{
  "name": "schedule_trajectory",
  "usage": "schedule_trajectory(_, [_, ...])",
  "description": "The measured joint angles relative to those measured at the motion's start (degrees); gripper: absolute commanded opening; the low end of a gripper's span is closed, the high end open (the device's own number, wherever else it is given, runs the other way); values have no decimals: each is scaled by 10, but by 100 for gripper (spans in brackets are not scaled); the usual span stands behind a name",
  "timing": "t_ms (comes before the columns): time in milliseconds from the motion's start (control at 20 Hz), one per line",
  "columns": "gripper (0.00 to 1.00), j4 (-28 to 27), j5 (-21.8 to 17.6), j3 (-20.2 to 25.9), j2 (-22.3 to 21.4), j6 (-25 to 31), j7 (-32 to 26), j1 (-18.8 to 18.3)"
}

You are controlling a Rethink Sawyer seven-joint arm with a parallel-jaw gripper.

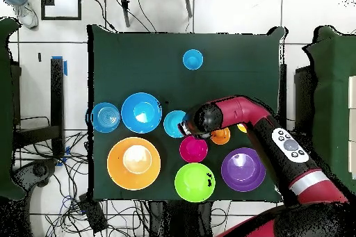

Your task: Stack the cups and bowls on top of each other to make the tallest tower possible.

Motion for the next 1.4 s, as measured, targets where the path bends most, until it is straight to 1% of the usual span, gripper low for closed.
schedule_trajectory(500, [100,-17,0,0,1,0,0,2])
schedule_trajectory(550, [0,-17,0,0,1,0,0,2])
schedule_trajectory(900, [0,-20,11,4,1,0,0,5])
schedule_trajectory(1400, [0,-23,12,4,1,0,0,11])
